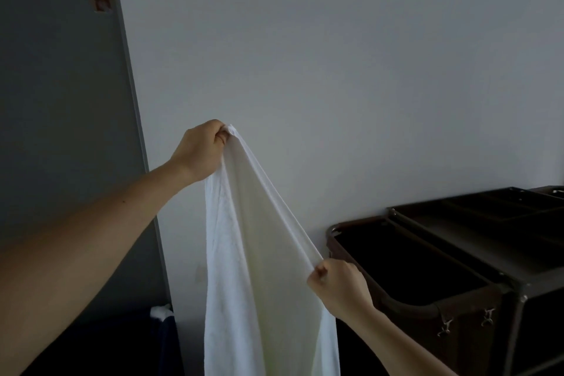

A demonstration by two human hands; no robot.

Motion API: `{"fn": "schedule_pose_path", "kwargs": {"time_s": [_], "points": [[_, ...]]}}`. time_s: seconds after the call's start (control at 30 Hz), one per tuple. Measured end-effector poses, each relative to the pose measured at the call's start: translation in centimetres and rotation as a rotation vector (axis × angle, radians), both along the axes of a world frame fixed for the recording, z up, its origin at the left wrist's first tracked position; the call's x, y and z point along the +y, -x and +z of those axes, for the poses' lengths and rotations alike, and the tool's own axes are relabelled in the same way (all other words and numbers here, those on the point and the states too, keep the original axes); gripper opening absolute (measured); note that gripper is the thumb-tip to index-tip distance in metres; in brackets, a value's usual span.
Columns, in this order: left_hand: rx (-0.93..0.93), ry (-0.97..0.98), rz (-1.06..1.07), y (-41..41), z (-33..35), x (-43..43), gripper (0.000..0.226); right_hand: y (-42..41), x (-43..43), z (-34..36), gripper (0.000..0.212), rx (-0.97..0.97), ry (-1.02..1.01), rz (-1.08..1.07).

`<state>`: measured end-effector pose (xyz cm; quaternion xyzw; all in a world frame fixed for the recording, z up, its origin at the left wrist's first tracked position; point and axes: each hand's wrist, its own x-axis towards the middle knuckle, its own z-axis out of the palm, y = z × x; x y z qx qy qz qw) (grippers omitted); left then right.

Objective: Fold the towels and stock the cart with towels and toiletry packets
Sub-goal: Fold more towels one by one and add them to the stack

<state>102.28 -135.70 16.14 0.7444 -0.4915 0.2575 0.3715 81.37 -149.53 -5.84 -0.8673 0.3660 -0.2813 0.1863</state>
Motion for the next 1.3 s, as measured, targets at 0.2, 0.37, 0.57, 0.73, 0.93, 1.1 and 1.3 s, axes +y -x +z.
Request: {"fn": "schedule_pose_path", "kwargs": {"time_s": [0.2,0.37,0.57,0.73,0.93,1.1,1.3], "points": [[0.265,0.128,-0.009,0.5,0.8,-0.6,0.029,-0.6,0.7,-0.4,0.034,-0.236,-0.079,0.081],[0.356,0.086,0.016,0.2,0.8,-0.1,0.03,0.3,0.2,-0.8,0.027,-0.31,-0.031,0.05],[0.362,0.106,0.017,0.3,0.5,0.0,0.033,1.4,-0.3,-2.4,0.016,-0.363,-0.188,0.079],[0.333,0.119,0.011,0.7,0.8,-0.2,0.033,1.8,0.3,-3.5,0.024,-0.393,-0.286,0.061],[0.299,0.104,0.049,-0.1,1.0,0.0,0.03,2.8,0.1,-6.3,0.011,-0.212,-0.357,0.026],[0.319,0.08,0.113,-2.4,-0.1,0.8,0.024,3.9,-1.4,-6.3,0.028,-0.133,-0.364,0.182],[0.521,0.155,0.146,-6.3,-1.4,2.4,0.024,5.6,-3.4,-3.9,0.027,-0.423,-0.682,0.252]]}}
